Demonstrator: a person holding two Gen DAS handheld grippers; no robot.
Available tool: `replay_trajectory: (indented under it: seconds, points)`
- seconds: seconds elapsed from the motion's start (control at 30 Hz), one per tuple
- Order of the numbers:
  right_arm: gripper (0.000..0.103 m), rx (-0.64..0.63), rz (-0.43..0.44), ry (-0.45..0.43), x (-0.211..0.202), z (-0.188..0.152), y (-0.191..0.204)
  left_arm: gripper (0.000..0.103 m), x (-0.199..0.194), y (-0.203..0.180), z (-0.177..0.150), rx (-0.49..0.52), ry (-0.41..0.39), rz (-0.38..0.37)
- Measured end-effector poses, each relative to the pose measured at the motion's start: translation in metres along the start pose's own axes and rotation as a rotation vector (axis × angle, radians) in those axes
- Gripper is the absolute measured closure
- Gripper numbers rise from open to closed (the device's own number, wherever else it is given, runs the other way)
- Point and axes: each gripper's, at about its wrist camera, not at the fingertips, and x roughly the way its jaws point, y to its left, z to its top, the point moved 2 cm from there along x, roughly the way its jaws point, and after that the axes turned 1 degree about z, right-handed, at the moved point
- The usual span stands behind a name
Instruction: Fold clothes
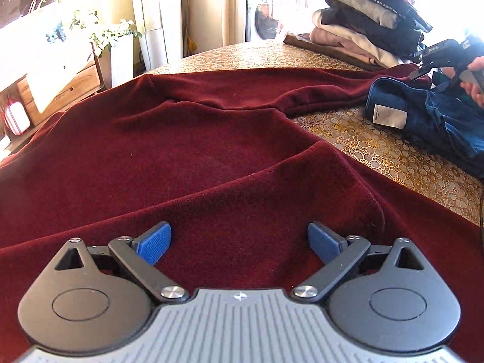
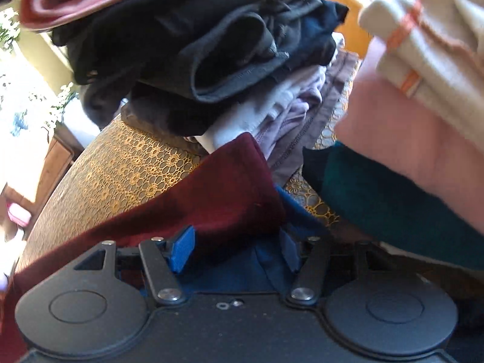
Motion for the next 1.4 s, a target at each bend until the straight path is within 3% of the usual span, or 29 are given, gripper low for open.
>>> replay_trajectory:
  seconds: [0.23,0.47,0.6,0.73,0.9,1.0,1.17,1.27,1.4]
  points:
    - [0.0,0.208,0.084,-0.104,0.003,-0.002,-0.011,0.004,0.0,0.0,-0.003,0.0,-0.017,0.002]
    - [0.0,0.132,0.073,-0.135,0.002,-0.008,-0.003,0.003,0.0,0.0,-0.004,-0.002,-0.025,0.005]
    - [0.0,-0.139,0.073,-0.267,-0.026,-0.02,0.043,0.003,0.0,-0.001,-0.003,-0.003,-0.018,0.006]
    - [0.0,-0.357,0.173,-0.337,-0.053,-0.038,0.108,0.003,-0.002,-0.002,0.0,-0.012,-0.013,0.009]
    - [0.0,-0.657,0.34,-0.355,-0.076,-0.081,0.202,0.003,-0.022,0.01,0.0,-0.062,-0.014,-0.012]
    - [0.0,-0.822,0.44,-0.332,-0.083,-0.119,0.254,0.003,-0.041,0.025,-0.007,-0.07,-0.019,0.016]
    - [0.0,-1.056,0.558,-0.203,-0.076,-0.201,0.309,0.003,-0.072,0.06,-0.022,-0.094,-0.014,0.107]
    - [0.0,-1.172,0.58,-0.115,-0.063,-0.248,0.331,0.003,-0.082,0.081,-0.03,-0.123,-0.006,0.164]
    - [0.0,-1.276,0.534,-0.011,-0.049,-0.297,0.328,0.003,-0.083,0.099,-0.042,-0.141,0.013,0.217]
